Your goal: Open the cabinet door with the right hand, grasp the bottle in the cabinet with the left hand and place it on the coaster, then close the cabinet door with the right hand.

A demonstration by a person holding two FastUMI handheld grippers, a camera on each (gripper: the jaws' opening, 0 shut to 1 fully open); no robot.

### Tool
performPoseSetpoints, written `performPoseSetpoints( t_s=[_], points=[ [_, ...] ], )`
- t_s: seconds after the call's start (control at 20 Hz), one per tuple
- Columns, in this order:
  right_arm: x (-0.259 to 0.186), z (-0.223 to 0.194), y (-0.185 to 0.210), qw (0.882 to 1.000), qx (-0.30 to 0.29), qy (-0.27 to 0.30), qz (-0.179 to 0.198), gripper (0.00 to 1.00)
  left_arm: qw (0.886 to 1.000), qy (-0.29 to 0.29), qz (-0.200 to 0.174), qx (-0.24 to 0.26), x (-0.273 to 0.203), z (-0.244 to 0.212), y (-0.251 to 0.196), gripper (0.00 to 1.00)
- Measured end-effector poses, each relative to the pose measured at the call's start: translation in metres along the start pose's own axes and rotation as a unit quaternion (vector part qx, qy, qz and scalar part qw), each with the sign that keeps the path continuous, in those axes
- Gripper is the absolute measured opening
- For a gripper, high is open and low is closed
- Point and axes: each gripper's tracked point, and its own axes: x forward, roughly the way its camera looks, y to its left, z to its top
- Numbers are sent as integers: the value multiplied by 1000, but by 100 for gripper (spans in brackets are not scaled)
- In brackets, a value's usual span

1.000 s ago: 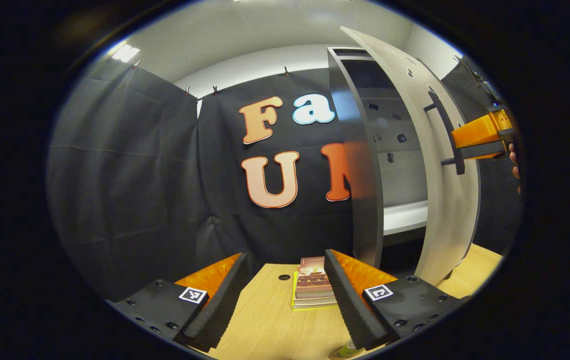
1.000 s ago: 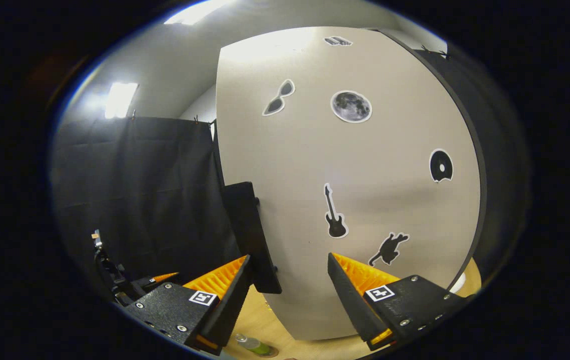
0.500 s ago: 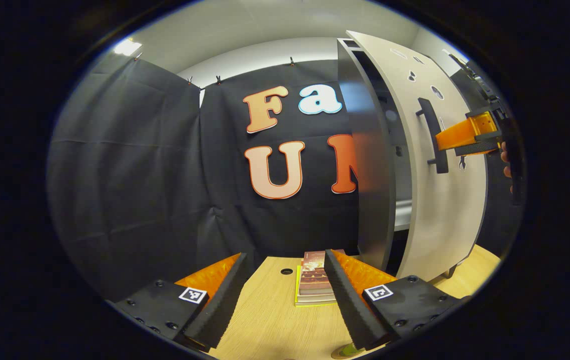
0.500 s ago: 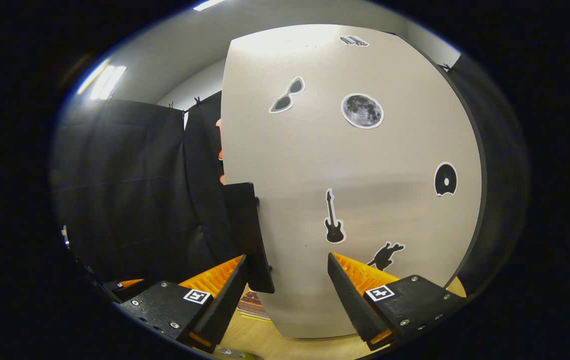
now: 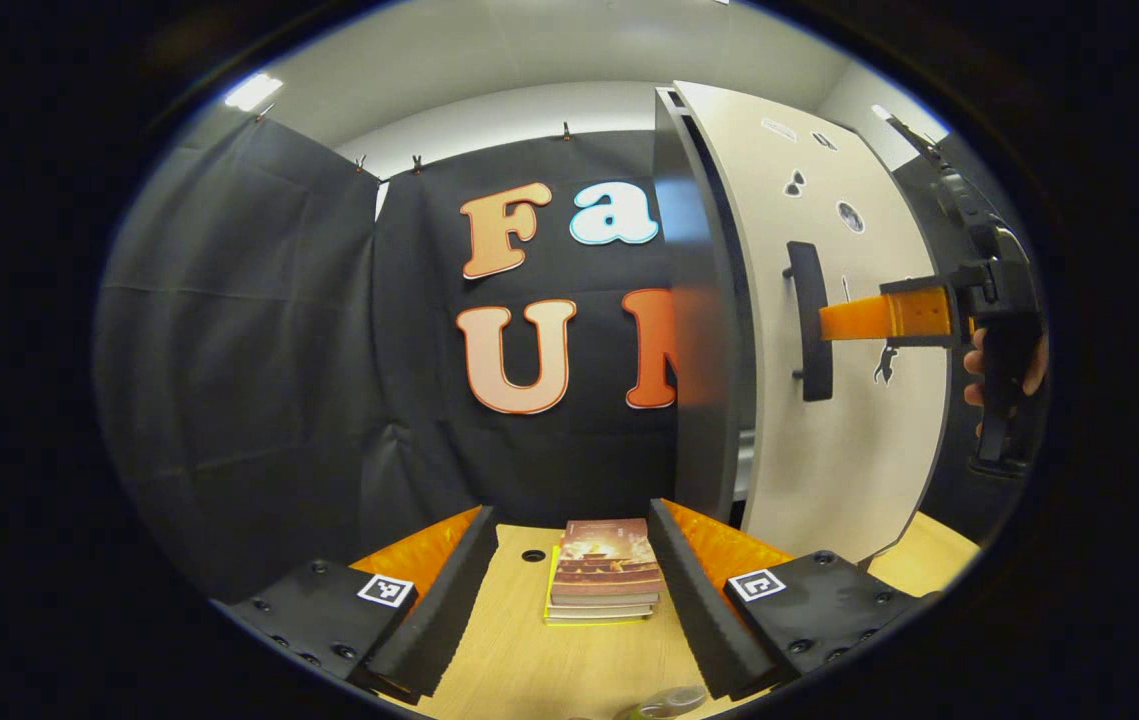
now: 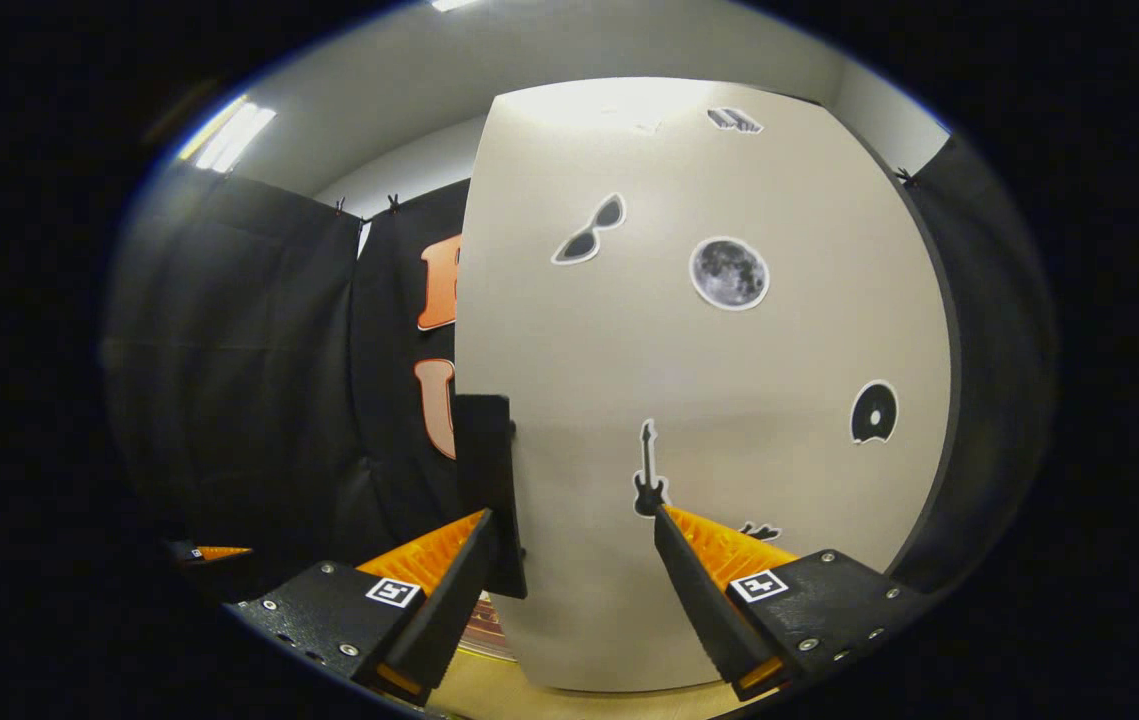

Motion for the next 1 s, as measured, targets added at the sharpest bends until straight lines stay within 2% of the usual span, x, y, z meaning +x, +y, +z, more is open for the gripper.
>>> performPoseSetpoints(
  t_s=[0.2,0.4,0.6,1.0],
  points=[
    [-40,3,-47,999,-29,-9,-43,96,1000,-8,-8,-1,5,19,-20,99],
    [-86,4,-89,995,-51,-15,-81,96,999,-16,-28,-24,7,37,-44,98],
    [-119,4,-123,993,-57,-8,-105,96,998,-44,-36,-40,4,70,-61,99],
    [-167,19,-163,989,-55,-45,-133,96,993,-83,-64,-53,-12,116,-104,98]
  ],
)
